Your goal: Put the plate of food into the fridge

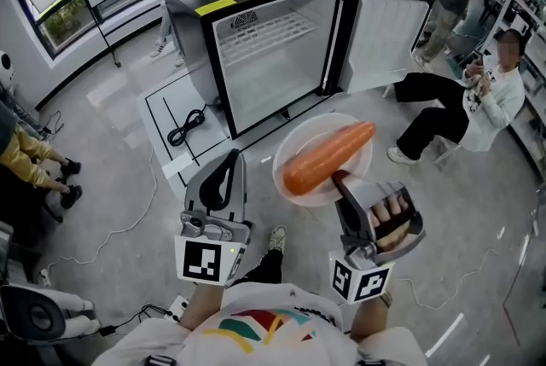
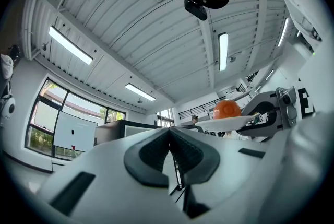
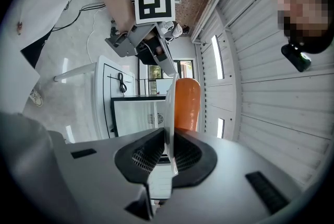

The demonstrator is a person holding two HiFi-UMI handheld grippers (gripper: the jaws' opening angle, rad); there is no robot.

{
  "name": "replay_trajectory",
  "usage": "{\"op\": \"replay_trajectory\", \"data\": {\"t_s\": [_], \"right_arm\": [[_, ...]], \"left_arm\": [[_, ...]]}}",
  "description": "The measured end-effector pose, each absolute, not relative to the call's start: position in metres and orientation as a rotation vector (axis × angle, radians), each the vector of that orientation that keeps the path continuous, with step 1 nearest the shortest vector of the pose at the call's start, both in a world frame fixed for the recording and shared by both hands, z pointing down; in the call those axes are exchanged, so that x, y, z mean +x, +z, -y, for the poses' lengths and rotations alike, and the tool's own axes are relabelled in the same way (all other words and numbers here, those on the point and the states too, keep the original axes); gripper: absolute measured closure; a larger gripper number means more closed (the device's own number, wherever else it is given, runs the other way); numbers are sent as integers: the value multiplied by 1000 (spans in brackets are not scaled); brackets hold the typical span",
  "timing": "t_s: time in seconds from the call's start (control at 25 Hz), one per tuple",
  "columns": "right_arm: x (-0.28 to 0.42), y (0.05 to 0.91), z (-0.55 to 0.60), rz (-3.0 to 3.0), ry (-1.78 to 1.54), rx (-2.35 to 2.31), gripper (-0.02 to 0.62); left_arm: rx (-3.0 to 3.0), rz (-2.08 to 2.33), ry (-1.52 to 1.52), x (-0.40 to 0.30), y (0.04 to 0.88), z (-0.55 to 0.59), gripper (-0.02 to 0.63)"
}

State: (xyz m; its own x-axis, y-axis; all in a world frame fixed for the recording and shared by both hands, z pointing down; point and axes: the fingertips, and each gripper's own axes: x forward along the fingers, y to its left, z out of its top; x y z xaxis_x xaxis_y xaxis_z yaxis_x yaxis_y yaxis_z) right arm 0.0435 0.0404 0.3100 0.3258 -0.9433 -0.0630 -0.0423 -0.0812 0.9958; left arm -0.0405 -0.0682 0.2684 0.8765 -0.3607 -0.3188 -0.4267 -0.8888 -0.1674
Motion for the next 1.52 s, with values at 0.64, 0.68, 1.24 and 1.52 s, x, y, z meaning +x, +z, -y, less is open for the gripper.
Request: {"op": "replay_trajectory", "data": {"t_s": [0.64,0.68,1.24,1.52], "right_arm": [[147,303,79,958,-982,1422,558],[153,303,87,956,-984,1419,558],[212,309,158,1023,-978,1386,558],[243,310,192,1126,-1062,1319,558]], "left_arm": [[-2829,-546,465,70,262,180,599],[-2828,-541,479,76,262,186,598],[-2882,-557,479,140,267,246,598],[-2704,-796,304,164,273,267,598]]}}
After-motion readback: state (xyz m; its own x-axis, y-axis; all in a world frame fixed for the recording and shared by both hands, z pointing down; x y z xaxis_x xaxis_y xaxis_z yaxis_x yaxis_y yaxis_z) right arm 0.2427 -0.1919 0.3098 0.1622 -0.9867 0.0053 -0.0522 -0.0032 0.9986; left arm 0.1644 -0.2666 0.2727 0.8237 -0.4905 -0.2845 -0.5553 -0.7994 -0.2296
